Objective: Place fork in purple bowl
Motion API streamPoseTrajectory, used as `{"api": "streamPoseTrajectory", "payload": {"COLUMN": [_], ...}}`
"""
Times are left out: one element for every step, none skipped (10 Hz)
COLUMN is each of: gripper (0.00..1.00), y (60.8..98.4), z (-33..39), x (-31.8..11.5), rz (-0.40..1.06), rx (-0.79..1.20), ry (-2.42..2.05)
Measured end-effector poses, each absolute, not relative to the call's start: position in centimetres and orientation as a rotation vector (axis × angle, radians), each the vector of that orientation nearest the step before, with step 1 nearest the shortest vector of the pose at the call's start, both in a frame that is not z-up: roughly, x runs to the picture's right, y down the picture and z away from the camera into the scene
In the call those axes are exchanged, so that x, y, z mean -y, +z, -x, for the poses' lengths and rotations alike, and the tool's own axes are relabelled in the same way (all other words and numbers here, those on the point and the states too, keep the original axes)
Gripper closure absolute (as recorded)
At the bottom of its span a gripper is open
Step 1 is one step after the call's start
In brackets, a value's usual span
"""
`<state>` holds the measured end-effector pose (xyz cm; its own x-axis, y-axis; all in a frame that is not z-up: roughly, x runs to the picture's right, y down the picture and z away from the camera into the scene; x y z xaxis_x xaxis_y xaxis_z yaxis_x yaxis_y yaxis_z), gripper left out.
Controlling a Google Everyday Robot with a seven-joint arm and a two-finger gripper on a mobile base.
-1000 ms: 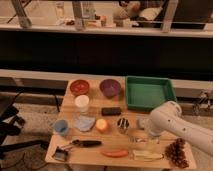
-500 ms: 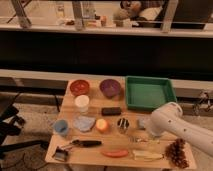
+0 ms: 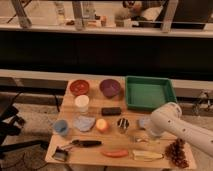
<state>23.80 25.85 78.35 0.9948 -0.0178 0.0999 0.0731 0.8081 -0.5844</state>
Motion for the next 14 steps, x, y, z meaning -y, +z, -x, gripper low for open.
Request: {"api": "streamPoseTrajectory", "payload": {"gripper": [0.34,0.34,0.34,0.34,0.34,0.34,0.34,0.34,0.34,0.34,0.34,0.36,0.43,0.52], "y": [78.4,78.5,78.6,78.7,78.7,78.8,79.0,79.2,79.3,79.4,79.5,79.6,79.7,79.8], "z": [-23.8,-23.8,-23.8,-23.8,-23.9,-23.9,-23.8,-23.6,-23.5,-23.6,-23.5,-23.5,-23.3,-23.2], "x": [-25.9,-26.0,-26.1,-26.2,-26.4,-26.6,-26.8,-26.9,-27.0,-27.1,-27.2,-27.3,-27.2,-27.2], "rz": [0.63,0.634,0.638,0.64,0.646,0.65,0.655,0.661,0.664,0.666,0.669,0.671,0.672,0.671], "rx": [0.089,0.089,0.089,0.089,0.089,0.089,0.09,0.092,0.094,0.095,0.096,0.098,0.099,0.1], "ry": [-0.049,-0.05,-0.052,-0.051,-0.05,-0.052,-0.056,-0.063,-0.066,-0.066,-0.067,-0.069,-0.074,-0.076]}}
